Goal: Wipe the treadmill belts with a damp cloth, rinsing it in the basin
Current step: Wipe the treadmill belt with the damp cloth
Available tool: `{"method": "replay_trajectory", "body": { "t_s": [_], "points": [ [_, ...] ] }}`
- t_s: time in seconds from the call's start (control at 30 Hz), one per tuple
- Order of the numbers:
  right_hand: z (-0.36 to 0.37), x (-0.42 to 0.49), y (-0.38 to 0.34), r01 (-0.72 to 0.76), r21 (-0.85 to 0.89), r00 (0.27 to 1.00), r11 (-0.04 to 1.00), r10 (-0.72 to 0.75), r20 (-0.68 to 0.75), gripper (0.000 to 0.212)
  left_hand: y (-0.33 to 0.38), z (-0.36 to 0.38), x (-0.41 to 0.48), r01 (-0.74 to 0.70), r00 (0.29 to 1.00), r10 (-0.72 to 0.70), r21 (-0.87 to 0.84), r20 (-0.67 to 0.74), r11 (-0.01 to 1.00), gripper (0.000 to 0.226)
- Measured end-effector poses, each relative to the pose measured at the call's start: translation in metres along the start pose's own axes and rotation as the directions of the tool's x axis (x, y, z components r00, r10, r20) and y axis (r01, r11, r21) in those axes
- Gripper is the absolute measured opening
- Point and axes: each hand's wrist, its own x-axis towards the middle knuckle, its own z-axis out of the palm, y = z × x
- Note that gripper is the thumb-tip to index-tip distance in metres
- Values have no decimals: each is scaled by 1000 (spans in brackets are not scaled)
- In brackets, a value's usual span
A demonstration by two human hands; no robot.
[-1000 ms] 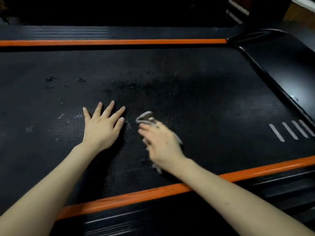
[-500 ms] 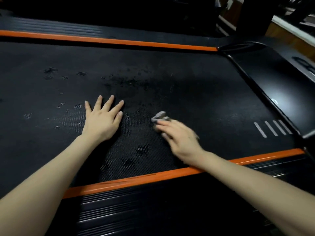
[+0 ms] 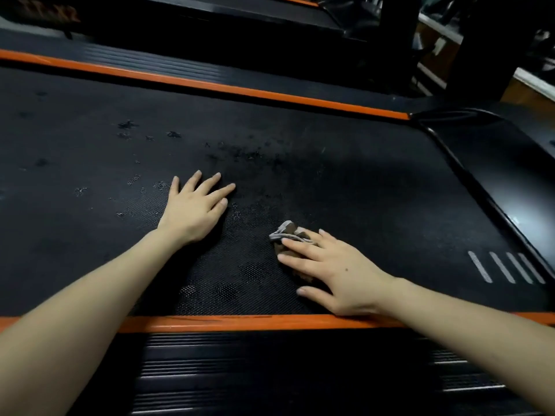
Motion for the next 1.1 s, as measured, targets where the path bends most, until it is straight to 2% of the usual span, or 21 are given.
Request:
{"method": "replay_trajectory", "body": {
  "t_s": [0.1,0.17,0.23,0.27,0.33,0.43,0.57,0.67,0.73,0.8,0.87,0.93,1.0,1.07,1.1],
  "points": [
    [10,28,16,-51,1,991,999,51,-121,55,0,-1,0,7,1000,-7,13,0,1000,47],
    [4,54,26,-222,144,955,964,245,-169,55,1,0,-1,8,1000,-9,24,11,1000,54],
    [2,65,23,-327,266,921,907,369,-126,53,1,0,-1,7,1000,-8,30,26,1000,50],
    [4,60,15,-291,242,924,925,338,-179,49,1,0,-1,4,1000,-5,24,24,1000,49],
    [9,37,-4,-129,111,945,985,156,-287,40,1,-1,0,1,1000,-1,15,3,1000,51],
    [13,13,-10,67,44,968,997,-54,-245,37,-1,-4,5,-23,999,23,9,-44,1000,46],
    [18,30,6,219,35,939,975,-201,-280,27,-11,-6,21,-56,997,58,41,-58,998,69],
    [23,49,16,248,33,931,968,-229,-283,26,-19,-7,36,8,1000,-7,48,-27,999,63],
    [22,72,32,151,40,953,988,-135,-270,31,-22,-5,43,18,1000,-17,47,-10,999,61],
    [13,108,53,-68,80,962,994,87,-259,32,-23,-2,49,10,1000,-9,53,-10,999,64],
    [0,146,75,-318,184,915,930,352,-198,32,-24,-1,55,15,1000,-15,44,-14,999,67],
    [-5,173,82,-490,268,837,829,534,-118,35,-23,-1,58,34,999,-33,42,-13,999,56],
    [-6,170,67,-547,258,801,796,588,-116,40,-22,2,56,31,999,-30,48,-14,998,51],
    [-6,142,34,-448,197,856,872,482,-187,55,-22,2,55,24,999,-22,52,-31,998,57],
    [-6,123,18,-393,159,891,906,418,-178,64,-22,1,55,22,999,-21,51,-35,998,60]
  ]
}}
